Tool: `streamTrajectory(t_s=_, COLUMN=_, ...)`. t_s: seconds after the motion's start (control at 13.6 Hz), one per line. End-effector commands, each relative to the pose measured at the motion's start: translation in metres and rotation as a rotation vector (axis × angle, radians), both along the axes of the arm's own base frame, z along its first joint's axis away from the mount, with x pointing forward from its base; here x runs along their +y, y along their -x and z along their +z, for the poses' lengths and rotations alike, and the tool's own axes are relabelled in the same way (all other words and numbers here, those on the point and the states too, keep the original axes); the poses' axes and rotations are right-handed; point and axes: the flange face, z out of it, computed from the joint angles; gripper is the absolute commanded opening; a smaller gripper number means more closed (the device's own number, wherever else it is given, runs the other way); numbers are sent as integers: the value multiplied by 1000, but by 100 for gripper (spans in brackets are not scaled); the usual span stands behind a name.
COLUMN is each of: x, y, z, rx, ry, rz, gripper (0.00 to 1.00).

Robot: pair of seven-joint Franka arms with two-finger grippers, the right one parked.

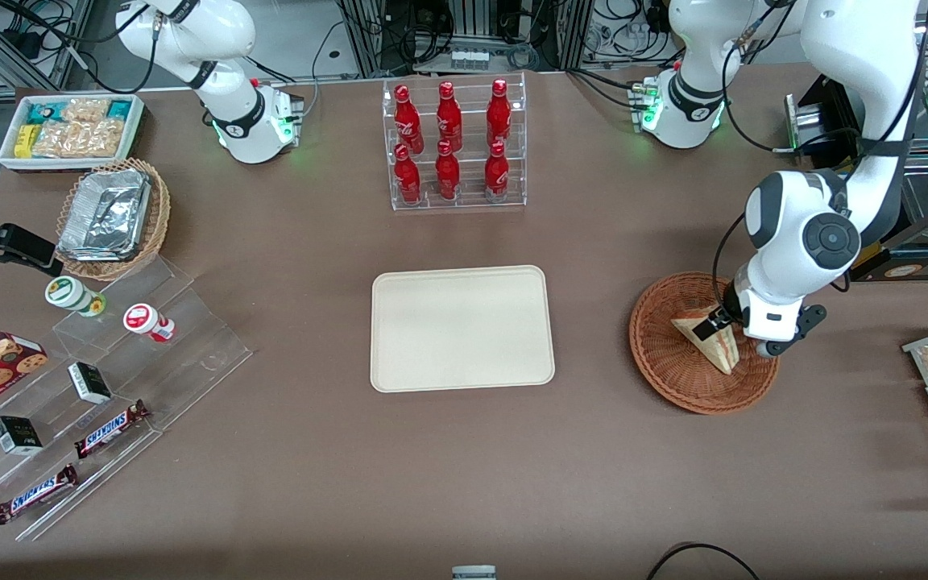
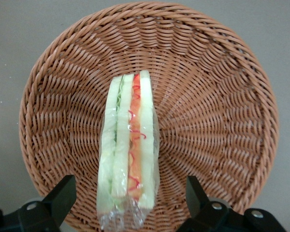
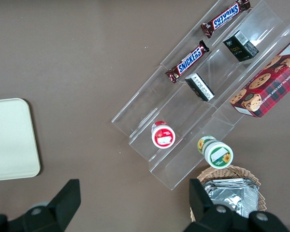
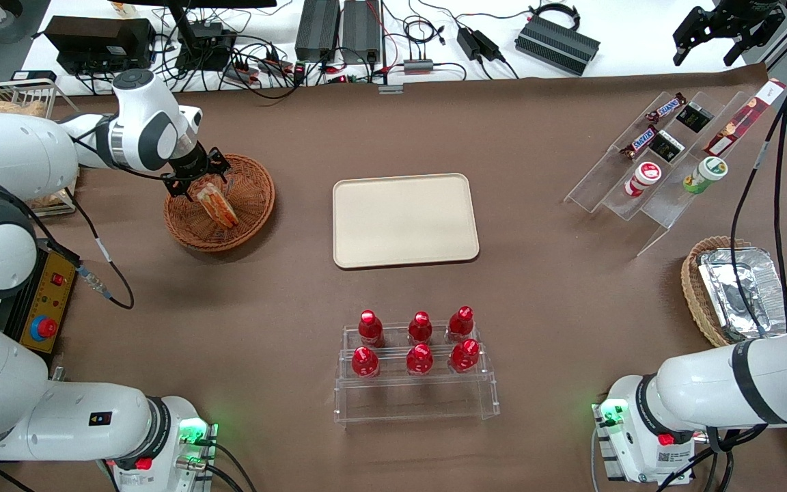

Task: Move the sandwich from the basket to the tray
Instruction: 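Lower the open left gripper and close it on the wrapped sandwich, then lift the sandwich with the left gripper and carry it toward the cream tray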

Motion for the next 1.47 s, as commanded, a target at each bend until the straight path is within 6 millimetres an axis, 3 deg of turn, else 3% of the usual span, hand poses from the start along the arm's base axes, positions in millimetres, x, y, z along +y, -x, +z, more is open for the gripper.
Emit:
streamTrajectory(t_s=0.0, x=4, y=1, z=-23, rx=-11, ry=0, rz=35, gripper=100)
streamTrajectory(t_s=0.15, x=4, y=3, z=-31, rx=-7, ry=0, rz=50, gripper=99)
streamTrajectory(t_s=0.22, x=4, y=3, z=-35, rx=-2, ry=-1, rz=77, gripper=92)
streamTrajectory(t_s=0.29, x=3, y=4, z=-37, rx=2, ry=-2, rz=122, gripper=71)
streamTrajectory(t_s=0.37, x=1, y=4, z=-39, rx=7, ry=-4, rz=157, gripper=31)
streamTrajectory(t_s=0.44, x=0, y=4, z=-37, rx=7, ry=-5, rz=159, gripper=0)
streamTrajectory(t_s=0.74, x=-8, y=-9, z=9, rx=42, ry=-16, rz=95, gripper=0)
streamTrajectory(t_s=0.96, x=-51, y=-26, z=45, rx=48, ry=-13, rz=-42, gripper=0)
streamTrajectory(t_s=1.18, x=-119, y=-35, z=63, rx=111, ry=-20, rz=-185, gripper=0)
streamTrajectory(t_s=1.4, x=-205, y=-27, z=51, rx=159, ry=-26, rz=-323, gripper=0)
